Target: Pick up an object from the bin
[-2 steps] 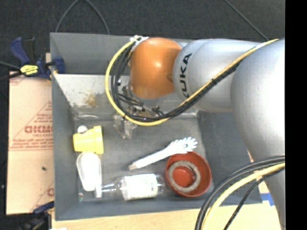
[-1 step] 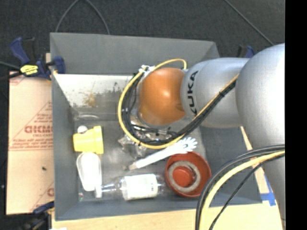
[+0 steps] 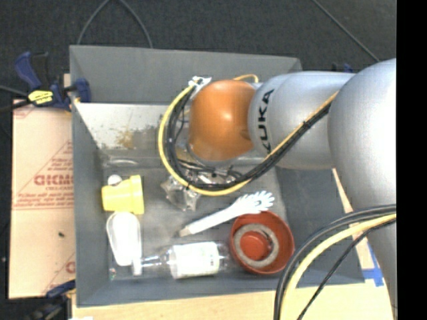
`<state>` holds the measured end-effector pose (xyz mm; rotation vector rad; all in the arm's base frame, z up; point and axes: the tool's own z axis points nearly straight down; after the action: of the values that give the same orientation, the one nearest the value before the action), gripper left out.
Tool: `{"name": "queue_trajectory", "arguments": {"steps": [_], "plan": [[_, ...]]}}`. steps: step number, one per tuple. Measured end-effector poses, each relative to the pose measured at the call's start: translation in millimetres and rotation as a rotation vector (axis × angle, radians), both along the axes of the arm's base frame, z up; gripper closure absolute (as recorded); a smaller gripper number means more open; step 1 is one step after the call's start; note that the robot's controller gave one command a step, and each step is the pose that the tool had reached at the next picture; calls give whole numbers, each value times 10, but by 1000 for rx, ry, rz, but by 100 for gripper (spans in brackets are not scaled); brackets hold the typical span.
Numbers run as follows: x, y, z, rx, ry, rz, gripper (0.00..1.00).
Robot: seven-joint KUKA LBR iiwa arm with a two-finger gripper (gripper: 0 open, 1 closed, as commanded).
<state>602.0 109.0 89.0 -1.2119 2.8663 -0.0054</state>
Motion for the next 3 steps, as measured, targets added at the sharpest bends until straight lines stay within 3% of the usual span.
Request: {"name": "queue_trajectory", "arguments": {"steps": [1, 2, 3], "plan": [[-33, -76, -14, -6, -4, 187, 100], [193, -184, 305, 4, -19, 43, 100], [163, -519, 1337, -3, -7, 150, 100]]}}
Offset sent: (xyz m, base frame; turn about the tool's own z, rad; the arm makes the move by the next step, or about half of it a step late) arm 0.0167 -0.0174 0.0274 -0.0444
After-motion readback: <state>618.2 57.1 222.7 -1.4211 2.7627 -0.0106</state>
